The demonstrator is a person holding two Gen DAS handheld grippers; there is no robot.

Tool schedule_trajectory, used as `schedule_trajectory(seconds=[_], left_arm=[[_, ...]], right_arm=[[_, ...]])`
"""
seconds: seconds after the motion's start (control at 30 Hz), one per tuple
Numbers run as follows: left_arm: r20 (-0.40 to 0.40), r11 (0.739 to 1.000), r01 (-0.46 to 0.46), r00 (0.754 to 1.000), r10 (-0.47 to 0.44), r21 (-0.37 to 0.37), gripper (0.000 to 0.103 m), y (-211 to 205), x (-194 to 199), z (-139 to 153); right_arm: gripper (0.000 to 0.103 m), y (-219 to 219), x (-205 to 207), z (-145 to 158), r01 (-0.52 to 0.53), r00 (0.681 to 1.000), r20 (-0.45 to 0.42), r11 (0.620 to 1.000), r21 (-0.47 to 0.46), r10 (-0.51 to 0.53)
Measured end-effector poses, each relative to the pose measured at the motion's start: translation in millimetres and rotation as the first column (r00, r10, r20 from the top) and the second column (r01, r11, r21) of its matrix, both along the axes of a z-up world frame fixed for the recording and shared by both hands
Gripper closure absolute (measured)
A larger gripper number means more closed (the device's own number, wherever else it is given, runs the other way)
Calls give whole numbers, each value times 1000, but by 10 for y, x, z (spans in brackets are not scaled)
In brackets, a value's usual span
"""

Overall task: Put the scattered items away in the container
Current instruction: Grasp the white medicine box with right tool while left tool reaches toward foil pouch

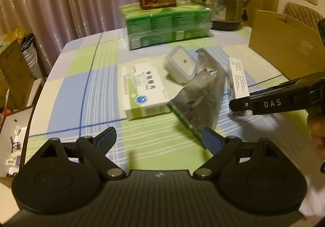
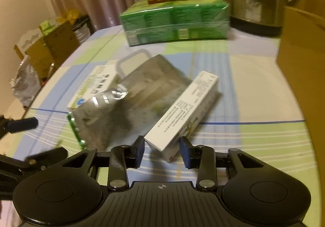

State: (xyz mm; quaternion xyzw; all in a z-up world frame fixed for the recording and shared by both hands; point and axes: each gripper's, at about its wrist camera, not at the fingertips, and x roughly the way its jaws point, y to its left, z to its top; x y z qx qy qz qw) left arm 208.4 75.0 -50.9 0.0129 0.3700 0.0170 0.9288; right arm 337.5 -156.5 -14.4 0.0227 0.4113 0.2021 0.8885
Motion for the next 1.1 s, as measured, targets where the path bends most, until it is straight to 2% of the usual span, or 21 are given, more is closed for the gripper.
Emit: schedule_trajectory(seconds=[0.13,0.37,0.5,0.57,0.6,0.63,0.8,0.87,0.9,0.97,1.0,1.1], left_arm=[[16,999,43,999,-43,1,14,-85,98,74],[17,992,126,992,-127,28,14,-291,431,119],[-5,978,201,980,-201,47,14,-437,638,90],[-25,972,230,973,-229,53,15,-490,737,50],[-37,969,241,970,-240,47,17,-502,801,23],[-50,968,249,968,-247,34,22,-506,865,-6],[-108,960,278,956,-273,31,48,-576,1066,-87],[-125,958,282,953,-275,45,53,-607,1104,-104],[-132,959,280,953,-272,47,56,-611,1117,-105],[-139,961,274,953,-268,30,60,-609,1124,-88],[-143,961,277,952,-271,25,63,-618,1121,-81],[-162,956,290,946,-279,44,65,-685,1061,-60]], right_arm=[[75,-142,-34,13,33,999,20,998,-48,-32],[74,-300,-13,-14,40,998,39,998,-37,-39],[71,-325,63,-42,36,998,43,999,-39,-34],[64,-345,105,-53,34,998,47,999,-39,-32],[55,-361,122,-59,35,998,49,999,-38,-33],[51,-376,138,-66,34,998,50,999,-36,-32],[51,-400,246,-102,7,999,54,999,-38,-5],[51,-395,285,-116,-8,999,51,999,-36,10],[52,-387,306,-119,-18,999,50,999,-33,20],[60,-360,333,-126,-33,998,52,999,-42,35],[73,-358,341,-131,-40,998,46,998,-42,42],[80,-398,300,-117,-38,998,40,998,-45,39]])
